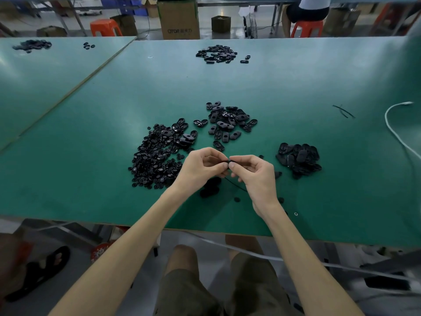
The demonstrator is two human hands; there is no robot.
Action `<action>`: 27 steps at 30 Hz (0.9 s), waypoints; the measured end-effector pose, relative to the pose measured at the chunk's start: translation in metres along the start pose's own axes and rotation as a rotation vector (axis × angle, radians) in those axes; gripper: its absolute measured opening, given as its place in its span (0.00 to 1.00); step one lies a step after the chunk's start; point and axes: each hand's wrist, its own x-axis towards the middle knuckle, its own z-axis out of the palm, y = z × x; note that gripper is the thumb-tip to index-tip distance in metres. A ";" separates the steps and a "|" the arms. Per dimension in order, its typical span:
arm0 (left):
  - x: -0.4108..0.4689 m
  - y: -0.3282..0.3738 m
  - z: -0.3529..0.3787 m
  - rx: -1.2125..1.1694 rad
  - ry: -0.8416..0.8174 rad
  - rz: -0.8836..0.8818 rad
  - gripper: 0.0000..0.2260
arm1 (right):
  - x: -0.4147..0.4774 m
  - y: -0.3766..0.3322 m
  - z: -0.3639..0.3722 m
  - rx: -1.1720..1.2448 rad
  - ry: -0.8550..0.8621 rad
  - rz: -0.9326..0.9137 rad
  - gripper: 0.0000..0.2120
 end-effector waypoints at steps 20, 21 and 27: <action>0.002 0.015 0.012 0.290 0.080 0.044 0.05 | -0.001 0.001 -0.002 0.018 0.043 -0.009 0.06; 0.001 0.014 0.008 0.217 0.052 0.037 0.05 | -0.001 0.000 -0.002 0.030 0.049 -0.009 0.06; 0.002 0.011 -0.002 0.098 -0.001 -0.008 0.06 | -0.001 0.001 0.001 -0.008 0.016 -0.009 0.05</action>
